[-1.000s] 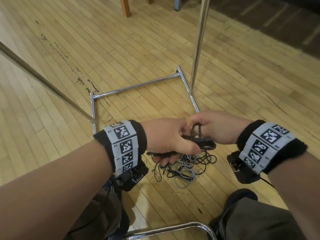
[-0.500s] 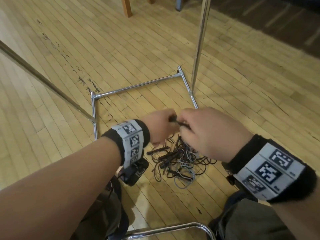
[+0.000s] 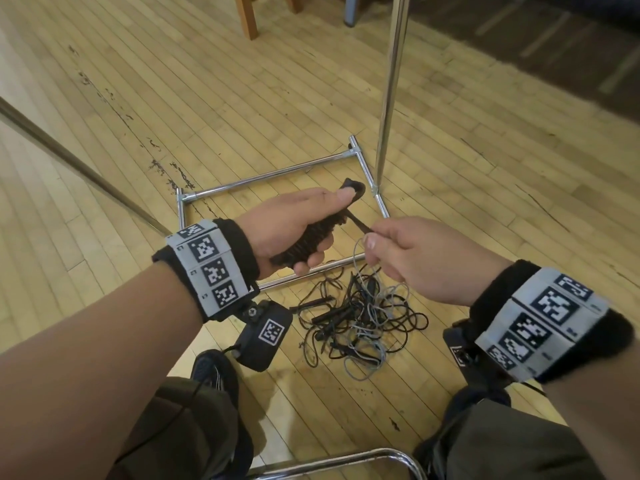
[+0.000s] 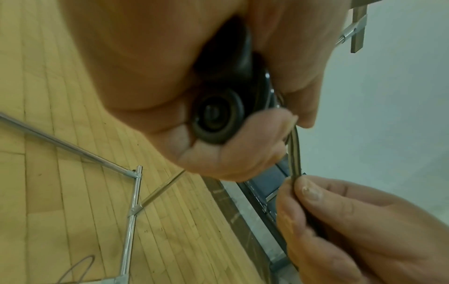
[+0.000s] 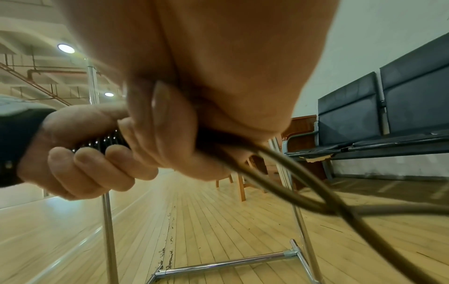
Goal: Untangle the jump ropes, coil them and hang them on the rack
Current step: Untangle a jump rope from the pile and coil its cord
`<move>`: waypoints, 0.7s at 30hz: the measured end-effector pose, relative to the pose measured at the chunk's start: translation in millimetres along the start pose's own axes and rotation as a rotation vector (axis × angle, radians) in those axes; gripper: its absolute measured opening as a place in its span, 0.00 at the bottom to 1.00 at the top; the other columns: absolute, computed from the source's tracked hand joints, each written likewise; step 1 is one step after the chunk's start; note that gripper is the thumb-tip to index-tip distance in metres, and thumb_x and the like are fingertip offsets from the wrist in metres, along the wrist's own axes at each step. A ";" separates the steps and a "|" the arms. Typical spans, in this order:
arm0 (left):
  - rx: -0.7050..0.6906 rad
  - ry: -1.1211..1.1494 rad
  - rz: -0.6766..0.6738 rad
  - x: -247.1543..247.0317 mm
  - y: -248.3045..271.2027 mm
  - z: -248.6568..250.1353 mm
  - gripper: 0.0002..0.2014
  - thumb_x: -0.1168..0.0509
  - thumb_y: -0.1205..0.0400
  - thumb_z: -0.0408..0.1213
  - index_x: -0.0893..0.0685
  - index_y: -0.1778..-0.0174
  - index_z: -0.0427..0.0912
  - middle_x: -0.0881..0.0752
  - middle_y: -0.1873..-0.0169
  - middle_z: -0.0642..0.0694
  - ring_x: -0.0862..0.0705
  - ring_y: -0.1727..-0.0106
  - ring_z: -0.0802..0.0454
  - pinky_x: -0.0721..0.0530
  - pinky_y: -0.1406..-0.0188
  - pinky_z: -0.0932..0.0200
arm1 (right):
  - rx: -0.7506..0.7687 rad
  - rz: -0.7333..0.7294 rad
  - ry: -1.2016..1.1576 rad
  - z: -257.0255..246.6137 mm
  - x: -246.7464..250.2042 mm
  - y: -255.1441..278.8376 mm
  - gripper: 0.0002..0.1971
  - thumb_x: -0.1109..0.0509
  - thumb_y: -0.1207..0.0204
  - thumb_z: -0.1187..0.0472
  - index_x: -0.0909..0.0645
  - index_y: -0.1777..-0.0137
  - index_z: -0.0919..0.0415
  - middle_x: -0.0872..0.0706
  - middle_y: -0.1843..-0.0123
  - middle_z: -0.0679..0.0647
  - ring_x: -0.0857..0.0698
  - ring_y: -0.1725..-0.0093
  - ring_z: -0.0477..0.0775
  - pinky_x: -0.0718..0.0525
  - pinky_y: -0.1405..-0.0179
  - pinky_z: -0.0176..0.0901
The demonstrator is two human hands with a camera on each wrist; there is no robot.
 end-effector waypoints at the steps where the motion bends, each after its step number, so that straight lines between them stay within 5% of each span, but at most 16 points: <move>1: -0.012 -0.014 0.013 0.3 0.4 0.8 0.23 0.29 0.18 0.61 0.21 0.44 0.44 0.21 0.70 0.44 0.23 0.74 0.47 0.24 0.82 0.61 | 0.009 0.013 0.006 -0.2 0.6 -0.4 0.18 0.44 0.09 0.48 0.18 0.55 0.51 0.24 0.77 0.42 0.26 0.76 0.40 0.23 0.66 0.47; 7: -0.074 -0.089 0.134 1.6 1.7 1.6 0.22 0.35 0.11 0.56 0.20 0.41 0.36 0.14 0.66 0.37 0.13 0.68 0.41 0.12 0.71 0.55 | 0.045 0.092 0.101 -0.2 4.8 -0.9 0.16 0.45 0.10 0.47 0.20 0.55 0.50 0.26 0.71 0.45 0.27 0.71 0.42 0.33 0.69 0.41; 14: -0.096 0.118 0.082 -3.7 5.3 7.7 0.14 0.38 0.08 0.44 0.22 0.39 0.35 0.11 0.59 0.32 0.13 0.66 0.41 0.14 0.71 0.54 | -0.008 -0.081 -0.002 7.9 -6.8 -5.0 0.16 0.43 0.08 0.50 0.19 0.54 0.52 0.20 0.72 0.48 0.24 0.76 0.39 0.27 0.74 0.33; 21: -0.136 0.085 0.016 -19.8 4.8 3.5 0.14 0.36 0.15 0.46 0.22 0.47 0.36 0.15 0.68 0.40 0.17 0.75 0.45 0.16 0.77 0.55 | -0.121 -0.197 -0.148 22.1 -13.9 -8.0 0.19 0.44 0.09 0.45 0.19 0.51 0.57 0.14 0.68 0.50 0.17 0.70 0.51 0.15 0.64 0.47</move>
Point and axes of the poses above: each hand's wrist, its own y-axis away from the middle knuckle, its own x-axis out of the back of the hand, z = x × y, the point moved 3 cm from there along -y, towards the middle knuckle
